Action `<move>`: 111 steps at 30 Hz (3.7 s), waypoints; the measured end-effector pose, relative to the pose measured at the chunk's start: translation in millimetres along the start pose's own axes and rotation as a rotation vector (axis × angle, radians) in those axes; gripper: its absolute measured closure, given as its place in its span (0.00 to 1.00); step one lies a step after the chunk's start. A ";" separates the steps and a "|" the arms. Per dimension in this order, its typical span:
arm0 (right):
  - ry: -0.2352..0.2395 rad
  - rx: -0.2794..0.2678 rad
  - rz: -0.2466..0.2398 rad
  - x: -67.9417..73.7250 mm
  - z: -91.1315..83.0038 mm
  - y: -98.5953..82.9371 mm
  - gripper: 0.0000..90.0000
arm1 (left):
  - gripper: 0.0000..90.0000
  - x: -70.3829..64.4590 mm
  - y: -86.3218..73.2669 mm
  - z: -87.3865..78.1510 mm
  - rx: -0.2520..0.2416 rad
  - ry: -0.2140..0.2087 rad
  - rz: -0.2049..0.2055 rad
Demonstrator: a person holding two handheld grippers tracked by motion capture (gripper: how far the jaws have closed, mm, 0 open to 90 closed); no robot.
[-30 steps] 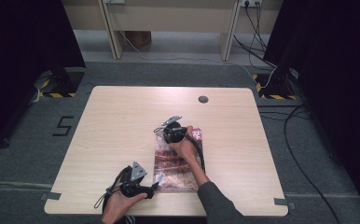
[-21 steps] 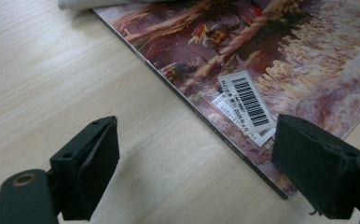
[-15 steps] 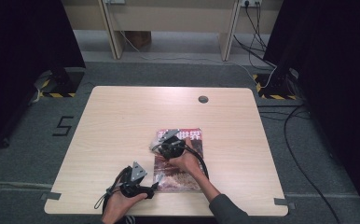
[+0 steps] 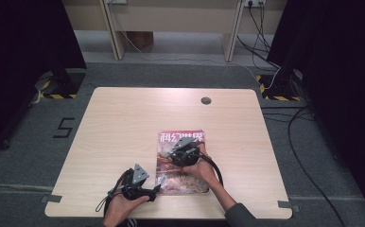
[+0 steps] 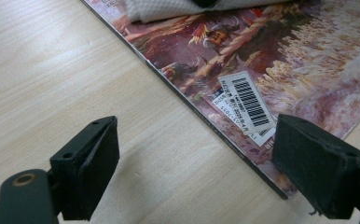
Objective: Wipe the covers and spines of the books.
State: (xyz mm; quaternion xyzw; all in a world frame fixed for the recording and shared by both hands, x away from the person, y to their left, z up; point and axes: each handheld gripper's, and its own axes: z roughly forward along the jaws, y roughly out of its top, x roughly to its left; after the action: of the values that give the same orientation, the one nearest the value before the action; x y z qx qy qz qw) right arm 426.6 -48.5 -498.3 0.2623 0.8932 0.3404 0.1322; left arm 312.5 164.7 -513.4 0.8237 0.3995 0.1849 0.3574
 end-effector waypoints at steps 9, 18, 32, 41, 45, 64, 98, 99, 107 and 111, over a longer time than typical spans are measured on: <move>-0.002 0.002 -0.022 17.5 0.3 1.3 0.83 | 0.16 0.2 0.3 -0.1 0.004 -0.002 0.001; 0.062 0.006 -0.103 48.0 0.5 4.7 0.82 | 0.16 -1.0 -0.1 -0.2 -0.005 0.002 0.008; -0.033 0.012 0.007 2.1 -27.1 -27.6 0.81 | 0.16 -0.9 -0.3 -0.5 -0.004 0.000 0.012; -0.149 0.023 0.097 -37.5 -43.5 -46.8 0.81 | 0.16 -1.3 -0.2 -0.7 -0.003 0.003 0.014; -0.163 0.021 0.127 -44.4 -45.1 -49.4 0.81 | 0.16 -1.1 -0.3 -0.6 -0.004 0.002 0.011; -0.109 -0.003 0.073 -21.8 -29.7 -34.7 0.81 | 0.16 -1.2 -0.3 -0.7 -0.004 0.003 0.012; -0.214 0.001 0.085 -61.9 -5.2 -12.2 0.82 | 0.16 -0.9 0.2 -0.3 -0.002 -0.002 0.013; -0.218 0.006 0.072 -60.3 -4.1 -10.8 0.82 | 0.16 -0.8 0.0 -0.2 -0.004 -0.003 0.009; -0.238 -0.015 0.152 -70.9 4.0 -6.0 0.82 | 0.16 -0.9 0.1 -0.4 -0.002 -0.002 0.012; -0.239 -0.001 0.156 -69.2 14.5 7.0 0.82 | 0.16 -1.0 0.1 -0.4 -0.002 -0.001 0.011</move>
State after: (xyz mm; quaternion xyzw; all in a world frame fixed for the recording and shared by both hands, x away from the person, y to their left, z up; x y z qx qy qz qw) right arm 492.5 -75.0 -500.2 0.3696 0.8478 0.3165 0.2109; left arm 311.7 164.1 -513.1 0.8258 0.3944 0.1868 0.3574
